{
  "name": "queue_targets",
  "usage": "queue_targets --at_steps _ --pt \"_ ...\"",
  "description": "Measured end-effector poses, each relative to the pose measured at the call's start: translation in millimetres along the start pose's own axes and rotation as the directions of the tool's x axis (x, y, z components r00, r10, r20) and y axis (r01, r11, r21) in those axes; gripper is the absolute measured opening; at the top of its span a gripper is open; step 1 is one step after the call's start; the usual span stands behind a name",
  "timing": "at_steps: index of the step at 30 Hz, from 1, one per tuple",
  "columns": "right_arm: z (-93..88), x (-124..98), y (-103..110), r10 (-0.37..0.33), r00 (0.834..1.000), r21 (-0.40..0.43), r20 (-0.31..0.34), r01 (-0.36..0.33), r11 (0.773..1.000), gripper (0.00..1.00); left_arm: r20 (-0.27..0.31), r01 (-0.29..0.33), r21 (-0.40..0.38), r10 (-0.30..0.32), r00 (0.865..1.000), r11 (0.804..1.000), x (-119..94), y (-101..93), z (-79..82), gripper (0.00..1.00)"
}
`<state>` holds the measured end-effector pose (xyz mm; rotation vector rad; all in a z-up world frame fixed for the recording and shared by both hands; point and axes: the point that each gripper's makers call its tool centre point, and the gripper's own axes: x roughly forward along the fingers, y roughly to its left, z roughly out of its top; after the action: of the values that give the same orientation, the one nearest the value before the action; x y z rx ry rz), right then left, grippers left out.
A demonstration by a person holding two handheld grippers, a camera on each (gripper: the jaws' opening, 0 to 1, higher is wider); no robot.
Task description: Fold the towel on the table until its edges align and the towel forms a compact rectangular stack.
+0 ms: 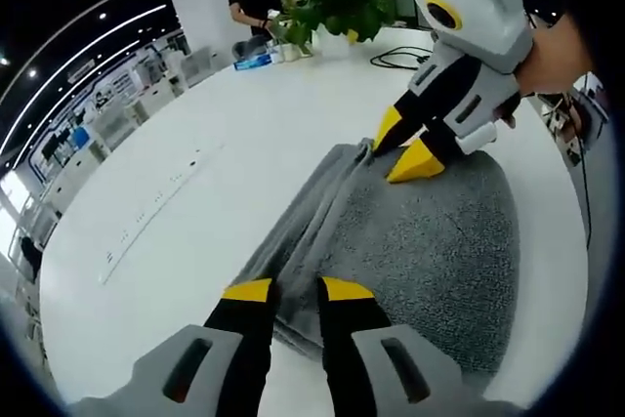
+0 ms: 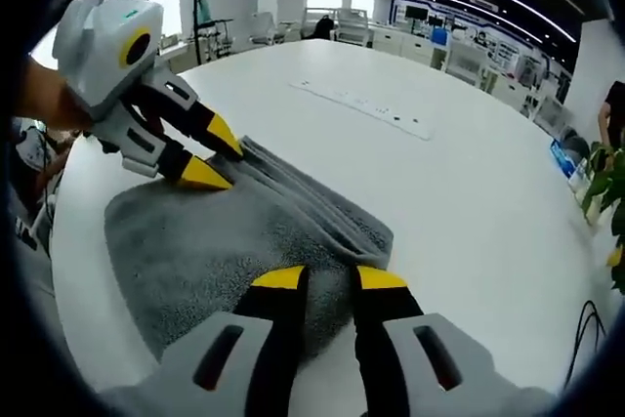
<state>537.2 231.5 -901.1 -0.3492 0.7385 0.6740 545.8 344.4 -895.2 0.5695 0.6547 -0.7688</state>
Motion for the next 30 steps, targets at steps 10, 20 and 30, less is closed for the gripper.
queue_targets --at_steps 10,20,30 --pt "3.3 -4 -1 0.021 0.999 0.09 -0.026 -0.019 0.996 0.18 0.027 -0.031 -0.044 0.032 0.999 0.999 -14 2.0 3.5 0.2" --pt "16.4 -8 2 0.04 0.997 0.147 0.061 -0.049 0.988 0.46 0.064 -0.033 -0.196 0.046 0.997 0.98 -35 4.3 -1.5 0.28" --pt "7.3 -28 15 0.039 0.993 0.144 0.107 -0.054 0.988 0.56 0.119 0.002 -0.37 0.045 0.992 0.929 -49 -12.4 -9.6 0.53"
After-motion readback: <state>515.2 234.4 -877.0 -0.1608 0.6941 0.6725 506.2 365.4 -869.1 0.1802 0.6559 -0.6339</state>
